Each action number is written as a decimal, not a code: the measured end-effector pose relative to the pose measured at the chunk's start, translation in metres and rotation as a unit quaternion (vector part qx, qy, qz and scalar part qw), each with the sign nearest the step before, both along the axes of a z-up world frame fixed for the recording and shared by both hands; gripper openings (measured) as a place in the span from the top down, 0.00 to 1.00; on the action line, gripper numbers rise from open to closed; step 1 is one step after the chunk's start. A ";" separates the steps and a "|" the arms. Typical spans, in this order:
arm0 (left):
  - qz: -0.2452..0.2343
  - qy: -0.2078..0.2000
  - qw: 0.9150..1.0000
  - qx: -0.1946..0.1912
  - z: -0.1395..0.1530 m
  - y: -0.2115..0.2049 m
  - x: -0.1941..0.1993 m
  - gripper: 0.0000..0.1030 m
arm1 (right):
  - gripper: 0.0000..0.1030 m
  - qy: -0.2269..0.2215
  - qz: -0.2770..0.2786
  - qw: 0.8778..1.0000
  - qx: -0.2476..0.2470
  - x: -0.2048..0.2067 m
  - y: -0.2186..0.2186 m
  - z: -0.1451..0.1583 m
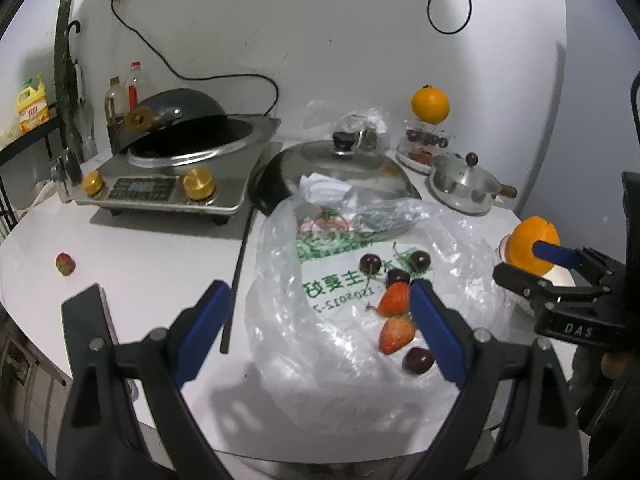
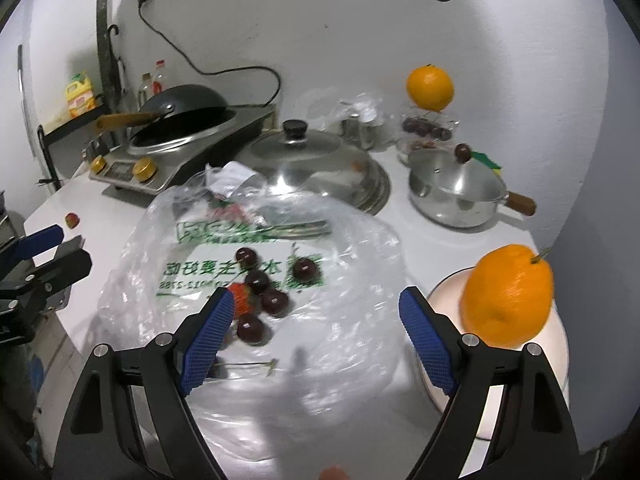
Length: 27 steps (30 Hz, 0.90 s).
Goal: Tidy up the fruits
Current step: 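Move the right gripper back to the bag and grasp a dark cherry by its stem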
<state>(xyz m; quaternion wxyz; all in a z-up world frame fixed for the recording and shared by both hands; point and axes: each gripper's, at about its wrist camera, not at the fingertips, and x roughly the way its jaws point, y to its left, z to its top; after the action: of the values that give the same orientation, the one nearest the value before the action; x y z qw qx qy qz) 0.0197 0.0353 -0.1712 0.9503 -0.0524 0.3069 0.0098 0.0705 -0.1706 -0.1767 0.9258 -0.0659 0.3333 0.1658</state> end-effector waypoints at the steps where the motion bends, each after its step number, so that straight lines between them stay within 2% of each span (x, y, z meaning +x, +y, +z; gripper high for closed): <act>1: 0.001 0.001 1.000 0.000 -0.002 0.002 -0.001 0.11 | 0.16 0.002 0.001 1.000 0.002 -0.001 0.003 -0.001; 6: 0.004 0.006 1.000 -0.005 -0.010 0.009 -0.005 0.11 | 0.17 0.011 0.014 1.000 0.000 -0.006 0.019 -0.011; 8: 0.003 0.008 1.000 -0.006 -0.013 0.011 -0.008 0.11 | 0.22 0.017 0.019 1.000 -0.001 -0.008 0.025 -0.015; 12: 0.003 0.011 1.000 -0.007 -0.017 0.015 -0.013 0.11 | 0.22 0.026 0.028 0.999 -0.001 -0.014 0.036 -0.022; 14: 0.002 0.012 1.000 -0.008 -0.020 0.017 -0.015 0.11 | 0.26 0.034 0.031 0.999 0.000 -0.016 0.040 -0.027; 19: 0.002 0.017 1.000 -0.011 -0.027 0.022 -0.019 0.11 | 0.30 0.050 0.038 0.998 0.000 -0.019 0.049 -0.037; 27: 0.003 0.024 1.000 -0.016 -0.035 0.029 -0.025 0.11 | 0.48 0.069 0.048 0.996 -0.003 -0.025 0.062 -0.050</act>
<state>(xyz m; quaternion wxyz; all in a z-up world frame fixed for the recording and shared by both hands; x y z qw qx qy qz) -0.0057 0.0640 -0.2061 0.9415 -0.0685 0.3298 0.0086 0.0457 -0.1090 -0.2270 0.8912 -0.0731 0.3935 0.2134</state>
